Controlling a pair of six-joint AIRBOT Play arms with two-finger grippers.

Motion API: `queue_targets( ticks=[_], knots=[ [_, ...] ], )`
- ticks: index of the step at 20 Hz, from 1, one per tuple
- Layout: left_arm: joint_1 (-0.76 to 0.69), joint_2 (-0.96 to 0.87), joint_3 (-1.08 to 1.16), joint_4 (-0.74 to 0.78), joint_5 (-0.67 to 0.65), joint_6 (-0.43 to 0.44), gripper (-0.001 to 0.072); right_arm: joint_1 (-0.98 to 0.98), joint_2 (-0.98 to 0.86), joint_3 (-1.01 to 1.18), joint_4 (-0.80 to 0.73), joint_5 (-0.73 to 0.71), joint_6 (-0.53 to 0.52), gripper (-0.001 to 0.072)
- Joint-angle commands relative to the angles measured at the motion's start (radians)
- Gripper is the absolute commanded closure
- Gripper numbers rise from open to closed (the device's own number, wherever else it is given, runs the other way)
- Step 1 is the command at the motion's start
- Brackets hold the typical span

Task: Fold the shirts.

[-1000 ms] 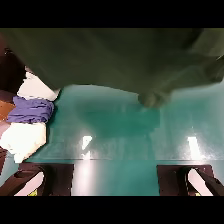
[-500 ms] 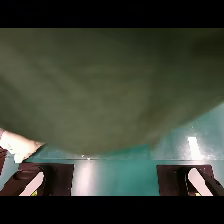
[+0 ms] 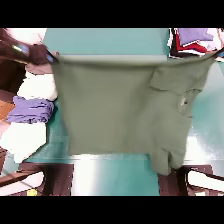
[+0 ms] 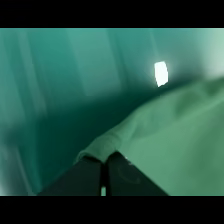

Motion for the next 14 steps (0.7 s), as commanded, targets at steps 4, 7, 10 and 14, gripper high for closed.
queue_targets(
  ticks=[4,7,10,14],
  knots=[
    [0.000,-0.294,-0.050,-0.092,0.291,0.131,0.0683,0.051,-0.322,0.026,-0.047,-0.195,0.008,0.0698],
    [0.000,-0.298,-0.034,-0.132,0.452,0.154,0.0683,0.052,-0.361,0.076,-0.048,-0.269,0.014,0.0698],
    [0.015,-0.296,-0.010,-0.113,0.374,0.201,0.0683,0.051,-0.341,0.074,-0.082,-0.264,0.014,0.0698],
    [0.018,-0.298,-0.051,-0.018,0.163,0.206,0.0684,0.064,-0.259,-0.084,-0.154,-0.225,0.014,0.0699]
  ],
)
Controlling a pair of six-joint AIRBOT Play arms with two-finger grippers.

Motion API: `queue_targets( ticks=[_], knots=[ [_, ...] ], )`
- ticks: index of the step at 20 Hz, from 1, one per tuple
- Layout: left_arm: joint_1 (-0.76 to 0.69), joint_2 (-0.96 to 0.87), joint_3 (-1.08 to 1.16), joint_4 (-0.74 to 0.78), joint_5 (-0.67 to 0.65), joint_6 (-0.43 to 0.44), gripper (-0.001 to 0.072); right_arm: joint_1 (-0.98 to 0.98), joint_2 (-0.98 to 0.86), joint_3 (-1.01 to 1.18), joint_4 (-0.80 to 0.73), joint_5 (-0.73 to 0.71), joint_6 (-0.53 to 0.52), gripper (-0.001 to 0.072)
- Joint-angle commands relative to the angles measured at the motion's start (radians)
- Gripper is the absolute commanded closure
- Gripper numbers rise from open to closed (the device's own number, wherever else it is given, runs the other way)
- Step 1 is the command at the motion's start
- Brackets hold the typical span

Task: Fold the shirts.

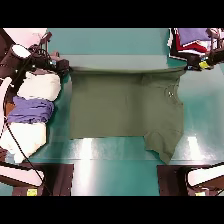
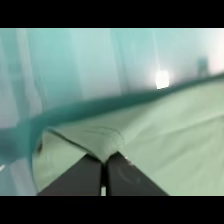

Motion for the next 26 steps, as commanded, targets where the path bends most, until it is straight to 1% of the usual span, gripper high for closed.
queue_targets(
  ticks=[1,5,8,9,10,11,12,14,15,17,19,22,26],
  knots=[
    [0.003,-0.005,-0.052,0.076,-0.134,0.020,0.0684,0.006,0.075,-0.165,-0.047,-0.005,0.002,0.0699],
    [0.003,-0.005,-0.175,0.096,-0.141,0.016,0.0683,0.025,0.187,-0.433,-0.046,-0.123,0.002,0.0697],
    [0.003,-0.005,-0.216,0.096,-0.132,0.005,0.0681,0.025,0.211,-0.544,-0.036,-0.177,0.032,0.0695],
    [0.003,-0.005,-0.220,0.096,-0.133,-0.016,0.0605,0.025,0.210,-0.558,-0.036,-0.175,0.051,0.0693],
    [0.003,-0.005,-0.220,0.096,-0.135,-0.041,0.0267,0.025,0.210,-0.565,-0.029,-0.169,0.062,0.0661],
    [0.004,-0.004,-0.220,0.097,-0.138,-0.067,0.0111,0.025,0.210,-0.565,0.008,-0.158,0.062,0.0437],
    [0.008,-0.002,-0.219,0.098,-0.155,-0.075,0.0115,0.014,0.211,-0.561,0.045,-0.137,0.061,0.0342],
    [0.037,0.009,-0.196,0.109,-0.257,-0.079,0.0116,-0.008,0.216,-0.523,0.103,-0.019,0.042,0.0344],
    [0.061,0.036,-0.199,0.113,-0.303,-0.076,0.0115,-0.029,0.235,-0.517,0.129,0.038,0.006,0.0345],
    [0.108,0.129,-0.265,0.128,-0.338,-0.060,0.0115,-0.077,0.313,-0.550,0.192,0.110,-0.036,0.0345],
    [0.140,0.253,-0.417,0.130,-0.341,-0.050,0.0115,-0.124,0.399,-0.611,0.238,0.155,-0.074,0.0345],
    [0.143,0.425,-0.692,0.115,-0.328,-0.044,0.0115,-0.175,0.497,-0.700,0.287,0.159,-0.113,0.0346],
    [0.140,0.553,-0.942,0.076,-0.261,-0.044,0.0116,-0.208,0.555,-0.750,0.311,0.150,-0.123,0.0346]
  ],
)
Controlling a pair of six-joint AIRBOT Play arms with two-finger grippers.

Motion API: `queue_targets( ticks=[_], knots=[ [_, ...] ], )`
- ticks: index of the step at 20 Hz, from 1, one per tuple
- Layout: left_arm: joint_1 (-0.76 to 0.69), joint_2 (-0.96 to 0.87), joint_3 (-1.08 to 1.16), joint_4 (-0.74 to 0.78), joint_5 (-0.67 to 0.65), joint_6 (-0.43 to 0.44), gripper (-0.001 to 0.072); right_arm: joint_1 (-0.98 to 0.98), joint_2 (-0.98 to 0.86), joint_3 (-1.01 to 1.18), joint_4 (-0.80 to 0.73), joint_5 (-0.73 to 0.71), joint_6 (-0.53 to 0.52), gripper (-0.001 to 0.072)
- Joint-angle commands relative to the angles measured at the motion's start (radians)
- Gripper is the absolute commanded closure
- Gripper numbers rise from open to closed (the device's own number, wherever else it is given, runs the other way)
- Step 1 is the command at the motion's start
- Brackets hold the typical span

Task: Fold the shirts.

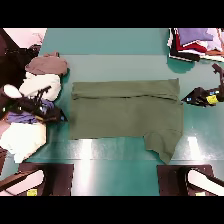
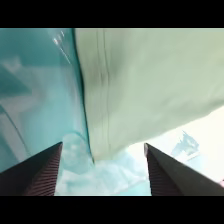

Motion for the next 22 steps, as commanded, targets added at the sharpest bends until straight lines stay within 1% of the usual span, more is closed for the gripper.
queue_targets(
  ticks=[1,3,5,7,8,10,11,12,13,14,15,16,18,20,21,22],
  knots=[
    [0.004,0.114,-0.217,-0.040,0.062,0.003,0.0115,-0.027,0.057,-0.039,0.038,0.008,-0.021,0.0347],
    [0.004,0.115,-0.277,-0.083,0.088,0.008,0.0116,-0.026,0.061,-0.034,0.066,0.004,-0.021,0.0347],
    [0.004,0.115,-0.307,-0.150,0.115,0.048,0.0116,-0.026,0.062,-0.034,0.083,0.004,-0.021,0.0348],
    [0.004,0.115,-0.309,-0.159,0.144,0.043,0.0116,-0.026,0.062,-0.034,0.081,0.005,-0.021,0.0355],
    [0.004,0.115,-0.309,-0.163,0.153,0.044,0.0117,-0.026,0.062,-0.034,0.081,0.008,-0.021,0.0381],
    [0.004,0.115,-0.311,-0.176,0.147,0.044,0.0118,-0.026,0.062,-0.034,0.081,0.008,-0.021,0.0390],
    [0.004,0.115,-0.314,-0.174,0.149,0.044,0.0153,-0.026,0.062,-0.035,0.080,0.007,-0.021,0.0390],
    [0.004,0.115,-0.317,-0.175,0.149,0.048,0.0357,-0.026,0.062,-0.035,0.080,0.007,-0.020,0.0390],
    [0.004,0.115,-0.317,-0.178,0.150,0.056,0.0417,-0.026,0.062,-0.035,0.080,0.009,-0.020,0.0390],
    [0.004,0.115,-0.316,-0.181,0.150,0.055,0.0424,-0.026,0.062,-0.035,0.077,0.013,-0.020,0.0390],
    [0.004,0.115,-0.316,-0.185,0.146,0.063,0.0622,-0.027,0.062,-0.035,0.064,0.013,-0.020,0.0390],
    [0.004,0.115,-0.316,-0.199,0.144,0.079,0.0683,-0.027,0.062,-0.035,0.040,0.022,-0.015,0.0390],
    [0.004,0.116,-0.295,-0.200,0.134,0.081,0.0685,-0.027,0.068,-0.053,-0.060,0.080,0.004,0.0390],
    [0.004,0.130,-0.255,-0.198,0.117,0.081,0.0685,-0.027,0.107,-0.140,-0.200,0.108,0.042,0.0383],
    [0.004,0.132,-0.231,-0.198,0.108,0.082,0.0685,-0.027,0.132,-0.196,-0.252,0.111,0.045,0.0301],
    [0.004,0.134,-0.209,-0.198,0.101,0.082,0.0684,-0.027,0.161,-0.262,-0.282,0.112,0.045,0.0144]
  ],
)
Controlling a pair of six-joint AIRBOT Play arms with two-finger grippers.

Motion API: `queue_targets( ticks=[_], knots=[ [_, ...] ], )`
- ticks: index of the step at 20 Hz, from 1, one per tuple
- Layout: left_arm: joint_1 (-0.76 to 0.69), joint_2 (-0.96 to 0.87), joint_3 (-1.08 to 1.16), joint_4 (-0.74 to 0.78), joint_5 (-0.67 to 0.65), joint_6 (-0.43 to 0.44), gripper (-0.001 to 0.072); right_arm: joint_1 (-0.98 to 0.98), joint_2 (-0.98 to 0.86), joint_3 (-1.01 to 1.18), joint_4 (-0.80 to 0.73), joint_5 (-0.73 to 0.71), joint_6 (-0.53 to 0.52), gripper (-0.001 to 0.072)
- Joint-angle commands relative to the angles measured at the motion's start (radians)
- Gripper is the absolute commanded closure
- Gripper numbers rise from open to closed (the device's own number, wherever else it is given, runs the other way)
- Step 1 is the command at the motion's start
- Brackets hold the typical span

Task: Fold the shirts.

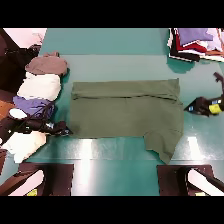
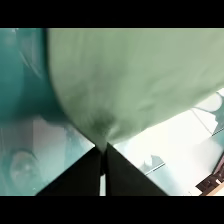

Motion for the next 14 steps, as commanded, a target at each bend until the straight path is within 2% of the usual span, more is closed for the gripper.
queue_targets(
  ticks=[1,7,12,13,14],
  knots=[
    [0.000,0.011,0.060,-0.006,-0.028,0.005,0.0684,0.000,0.074,-0.173,-0.161,0.032,0.028,0.0132],
    [0.000,0.016,0.069,-0.007,-0.028,0.004,0.0684,0.000,0.116,-0.413,-0.154,-0.060,0.045,0.0246],
    [0.000,0.015,0.069,-0.007,-0.027,0.005,0.0684,0.001,0.116,-0.489,-0.066,-0.198,0.045,0.0264],
    [0.000,0.015,0.069,-0.007,-0.027,0.005,0.0684,0.001,0.116,-0.488,-0.051,-0.208,0.045,0.0288],
    [0.000,0.015,0.069,-0.006,-0.027,0.005,0.0684,0.002,0.116,-0.485,-0.050,-0.211,0.045,0.0385]
  ],
)
